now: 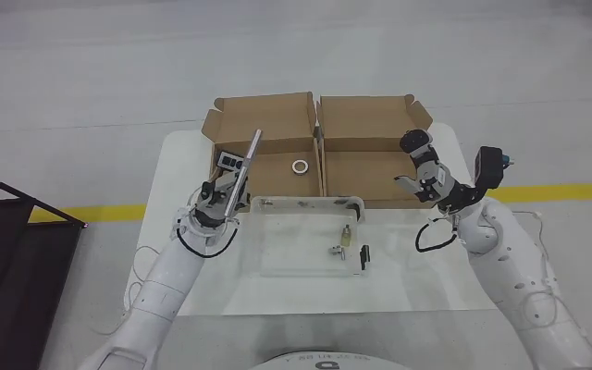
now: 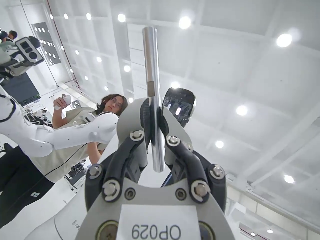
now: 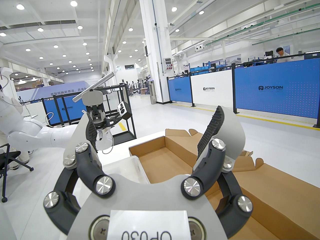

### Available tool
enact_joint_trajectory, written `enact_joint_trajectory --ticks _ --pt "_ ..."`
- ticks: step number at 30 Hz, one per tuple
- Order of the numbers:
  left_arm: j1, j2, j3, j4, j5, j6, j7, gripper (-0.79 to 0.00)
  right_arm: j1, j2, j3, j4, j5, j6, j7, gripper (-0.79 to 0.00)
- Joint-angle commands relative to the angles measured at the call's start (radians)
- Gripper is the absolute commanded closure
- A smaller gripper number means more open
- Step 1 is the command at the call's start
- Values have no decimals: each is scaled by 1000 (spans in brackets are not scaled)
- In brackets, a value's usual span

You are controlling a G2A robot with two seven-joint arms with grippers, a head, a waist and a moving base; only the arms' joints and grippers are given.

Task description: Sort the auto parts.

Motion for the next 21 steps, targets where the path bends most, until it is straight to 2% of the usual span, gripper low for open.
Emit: enact_joint_trajectory --ticks 1,6,11,16,21 --pt "8 -14 -17 -4 21 0 0 0 0 0 0 0 0 0 0 -785" --pt "24 -38 -69 -36 135 -16 16 0 0 0 0 0 0 0 0 -785" --pt "62 -53 -128 -130 293 -85 85 0 0 0 0 0 0 0 0 -785" --pt "90 -61 -172 -185 419 -199 199 0 0 0 0 0 0 0 0 -785" --pt "102 -67 -174 -221 546 -327 327 0 0 0 0 0 0 0 0 -785"
